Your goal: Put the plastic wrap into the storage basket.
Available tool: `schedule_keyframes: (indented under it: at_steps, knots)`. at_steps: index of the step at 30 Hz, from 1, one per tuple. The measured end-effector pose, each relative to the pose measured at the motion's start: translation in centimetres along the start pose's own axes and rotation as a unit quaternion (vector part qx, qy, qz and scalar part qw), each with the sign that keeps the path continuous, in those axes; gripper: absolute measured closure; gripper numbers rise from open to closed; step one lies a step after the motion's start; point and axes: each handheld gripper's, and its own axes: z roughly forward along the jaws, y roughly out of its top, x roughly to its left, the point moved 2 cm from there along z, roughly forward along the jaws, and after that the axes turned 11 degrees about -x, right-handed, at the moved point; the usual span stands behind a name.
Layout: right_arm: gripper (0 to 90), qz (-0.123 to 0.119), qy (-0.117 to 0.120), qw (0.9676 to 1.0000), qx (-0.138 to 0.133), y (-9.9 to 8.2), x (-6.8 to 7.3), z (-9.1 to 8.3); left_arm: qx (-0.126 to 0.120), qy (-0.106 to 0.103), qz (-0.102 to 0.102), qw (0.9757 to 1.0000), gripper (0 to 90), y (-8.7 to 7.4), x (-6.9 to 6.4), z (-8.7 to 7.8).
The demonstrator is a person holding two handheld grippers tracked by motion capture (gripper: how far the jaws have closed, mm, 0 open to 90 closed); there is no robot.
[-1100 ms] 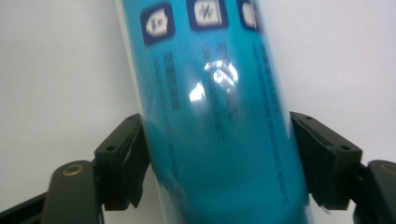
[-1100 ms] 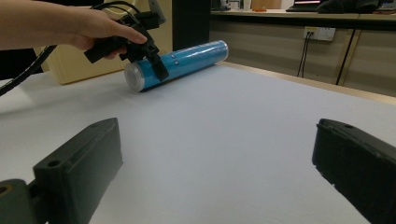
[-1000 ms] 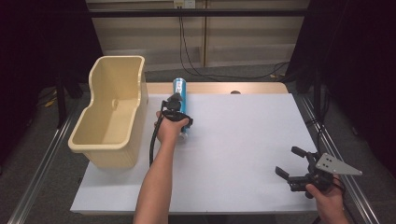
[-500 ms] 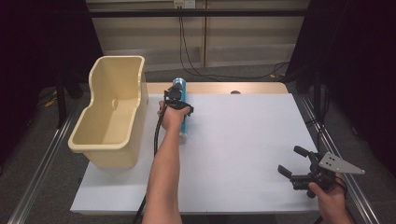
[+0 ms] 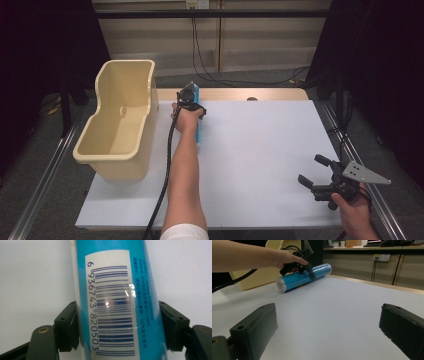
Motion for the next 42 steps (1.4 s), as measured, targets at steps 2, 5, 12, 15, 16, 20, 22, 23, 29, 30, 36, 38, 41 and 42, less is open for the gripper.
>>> schedule_keyframes:
  at_steps: [2,5,12,15,16,20,22,23,29,30,36,38,41,42]
  knots:
    - [1.2,0.0,0.001,1.0,0.0,0.0,0.0,0.0,0.004,0.003,-0.006,1.0,29.7,0.0,-0.1,-0.1]
    - [1.1,-0.002,0.002,1.0,-0.001,0.0,0.0,-0.1,0.019,0.007,0.0,0.9998,30.4,-0.1,-0.2,-0.5]
    - [1.1,-0.002,0.001,1.0,-0.004,0.1,0.1,-0.3,0.02,-0.02,0.008,0.9996,31.2,0.8,0.0,-3.5]
    - [1.1,-0.002,0.002,1.0,-0.006,0.2,0.2,-0.3,0.015,-0.024,0.01,0.9995,31.2,1.2,-0.1,-5.3]
    - [1.1,-0.002,0.002,1.0,-0.006,0.2,0.2,-0.3,0.011,-0.03,0.01,0.9994,31.3,1.3,-0.1,-5.9]
    - [1.2,-0.003,0.001,1.0,-0.008,0.3,0.3,-0.3,0.009,-0.036,0.011,0.9993,31.3,1.6,-0.4,-7.9]
    - [1.2,-0.003,0.001,1.0,-0.008,0.4,0.4,-0.3,0.004,-0.043,0.003,0.999,31.3,1.8,-0.4,-8.8]
    - [1.1,-0.006,0.002,1.0,-0.006,0.3,0.4,-0.3,0.004,-0.042,0.005,0.9991,31.3,1.9,-0.4,-9.3]
    - [1.2,-0.007,0.004,1.0,-0.005,0.3,0.5,-0.2,0.005,-0.043,0.013,0.999,31.4,2.7,0.0,-11.9]
    - [1.2,-0.008,0.003,0.9999,-0.005,0.3,0.5,-0.2,0.003,-0.043,0.01,0.999,31.4,2.7,0.1,-12.3]
    - [1.1,-0.008,0.003,0.9999,-0.007,0.3,0.6,-0.2,-0.001,-0.047,0.009,0.9988,31.4,3.4,0.8,-14.9]
    - [1.1,-0.008,0.002,0.9999,-0.007,0.3,0.6,-0.2,-0.002,-0.045,0.007,0.9989,31.4,3.6,1.0,-15.7]
    - [1.1,-0.007,0.003,1.0,-0.005,0.4,0.7,-0.2,-0.014,-0.047,0.003,0.9988,31.4,3.9,1.4,-17.0]
    - [1.1,-0.007,0.003,1.0,-0.005,0.4,0.7,-0.2,-0.018,-0.047,0.0,0.9987,31.4,4.0,1.5,-17.4]
